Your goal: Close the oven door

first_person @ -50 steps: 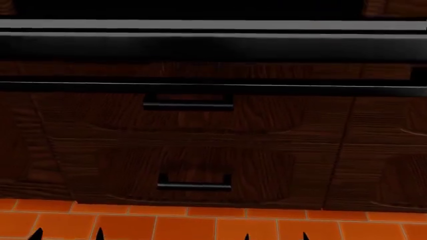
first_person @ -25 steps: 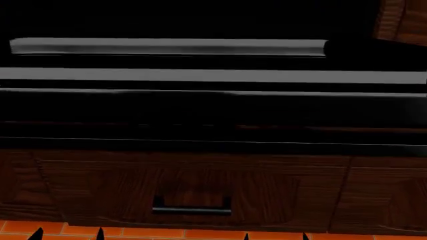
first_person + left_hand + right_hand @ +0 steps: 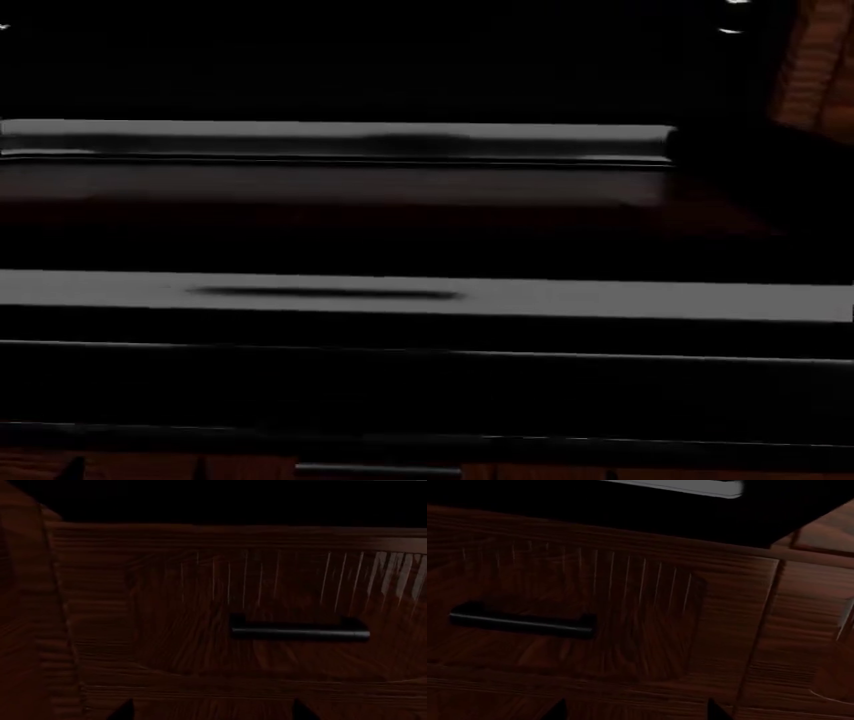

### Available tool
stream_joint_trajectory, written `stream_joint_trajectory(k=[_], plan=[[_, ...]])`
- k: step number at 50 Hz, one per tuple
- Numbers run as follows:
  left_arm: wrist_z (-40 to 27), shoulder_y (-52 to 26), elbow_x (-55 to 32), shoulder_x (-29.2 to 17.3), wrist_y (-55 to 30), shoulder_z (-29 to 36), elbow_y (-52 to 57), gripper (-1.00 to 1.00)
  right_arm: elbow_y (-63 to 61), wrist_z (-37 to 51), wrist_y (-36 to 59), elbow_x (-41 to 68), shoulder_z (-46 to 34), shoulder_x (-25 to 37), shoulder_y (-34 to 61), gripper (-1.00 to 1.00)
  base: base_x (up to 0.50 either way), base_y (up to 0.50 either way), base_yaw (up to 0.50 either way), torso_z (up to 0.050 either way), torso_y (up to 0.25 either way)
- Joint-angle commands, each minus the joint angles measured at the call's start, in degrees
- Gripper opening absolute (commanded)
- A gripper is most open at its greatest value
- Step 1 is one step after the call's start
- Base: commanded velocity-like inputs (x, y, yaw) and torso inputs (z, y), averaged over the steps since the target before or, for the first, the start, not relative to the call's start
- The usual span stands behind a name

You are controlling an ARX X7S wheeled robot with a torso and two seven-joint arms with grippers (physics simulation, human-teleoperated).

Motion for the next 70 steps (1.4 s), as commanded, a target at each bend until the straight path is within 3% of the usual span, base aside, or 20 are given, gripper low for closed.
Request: stream_joint_trajectory(k=[1, 51, 63, 70], plan=[[-0.15, -0.10, -0.25, -0.16, 0.36, 0.24, -0.27, 1.00, 0.29, 0.32, -0.42, 0.33, -0.09, 0.13, 0.02, 1.00, 0.18, 0.00, 0.00, 0.000, 0.000], [-1.23, -0.40, -0.59, -1.01, 0.53, 1.62, -0.37, 1.00, 0.82, 1.28, -0.80, 1.24, -0.99, 0.78, 0.50, 1.00, 0.16, 0.00, 0.00, 0.000, 0.000], [0.65, -0.05, -4.14, -1.54, 1.61, 0.87, 0.11, 1.00, -0.12, 1.96, -0.70, 1.13, -1.12, 1.05, 0.28, 1.00, 0.01, 0.00, 0.00, 0.000, 0.000], [-1.53, 1.66, 2.41, -1.92, 5.43, 2.73, 1.57, 1.00, -2.98, 0.68, -2.22, 3.67, -0.33, 2.02, -0.43, 1.00, 0.00, 0.00, 0.00, 0.000, 0.000]])
